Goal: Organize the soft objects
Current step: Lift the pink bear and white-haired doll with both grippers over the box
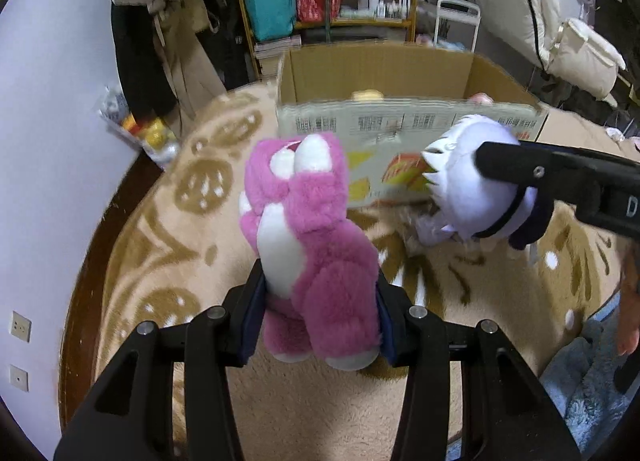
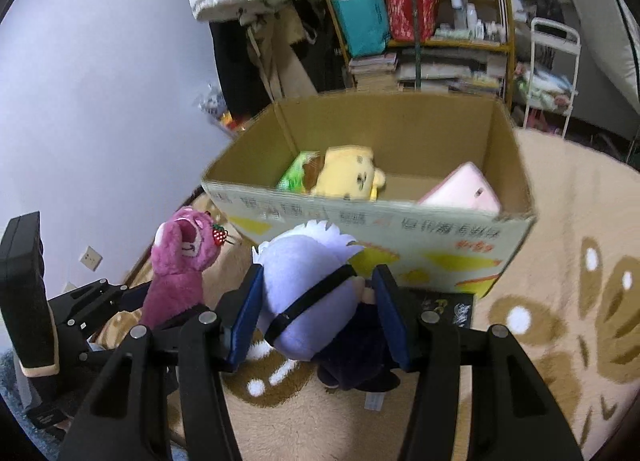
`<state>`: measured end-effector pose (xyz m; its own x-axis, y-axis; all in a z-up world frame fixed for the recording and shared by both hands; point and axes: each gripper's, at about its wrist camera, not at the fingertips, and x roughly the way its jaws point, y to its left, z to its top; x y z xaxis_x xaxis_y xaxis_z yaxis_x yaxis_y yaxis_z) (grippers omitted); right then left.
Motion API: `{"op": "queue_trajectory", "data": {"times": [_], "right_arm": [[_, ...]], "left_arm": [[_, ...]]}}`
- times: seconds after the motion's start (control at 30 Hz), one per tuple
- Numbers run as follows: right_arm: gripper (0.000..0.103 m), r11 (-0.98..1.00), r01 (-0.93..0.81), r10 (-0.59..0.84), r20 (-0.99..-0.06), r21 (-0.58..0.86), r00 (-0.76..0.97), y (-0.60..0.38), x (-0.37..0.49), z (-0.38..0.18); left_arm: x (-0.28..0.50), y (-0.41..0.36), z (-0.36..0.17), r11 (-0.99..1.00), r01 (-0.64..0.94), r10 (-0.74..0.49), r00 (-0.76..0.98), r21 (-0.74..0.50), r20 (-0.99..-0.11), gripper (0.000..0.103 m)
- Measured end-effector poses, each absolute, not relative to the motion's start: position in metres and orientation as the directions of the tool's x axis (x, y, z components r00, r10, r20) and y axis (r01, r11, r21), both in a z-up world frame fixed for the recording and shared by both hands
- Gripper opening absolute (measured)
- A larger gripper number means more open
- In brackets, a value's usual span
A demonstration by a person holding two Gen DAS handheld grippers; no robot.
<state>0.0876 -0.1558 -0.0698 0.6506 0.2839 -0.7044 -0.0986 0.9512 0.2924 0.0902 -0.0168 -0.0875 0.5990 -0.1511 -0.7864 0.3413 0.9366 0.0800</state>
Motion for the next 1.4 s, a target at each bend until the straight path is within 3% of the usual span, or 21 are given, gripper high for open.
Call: {"op": "queue_trajectory", "data": {"times": [0.3, 0.73, 1.4], "right_arm": [[0.058, 0.956, -0.090, 0.243, -0.582, 0.278, 0.776, -0.183, 0.063, -0.012], [0.058, 0.963, -0.073, 0.193, -0.476, 0.260, 0.858, -0.198, 0.057, 0.026], [0.059, 0.938, -0.031, 0.163, -0.362, 0.345, 0.918, -0.229, 0.084, 0.034]], "left_arm": [[0.071, -0.020, -0.043, 0.936, 0.330, -0.169, 0.725, 0.121, -0.667, 0.046], [0.059, -0.034, 0.014, 0.929, 0.349, -0.252, 0.841, 0.124, -0.479, 0.046], [0.101, -0.069, 0.047, 0.913, 0.368, -0.280, 0.878, 0.174, -0.389, 0.046]]}}
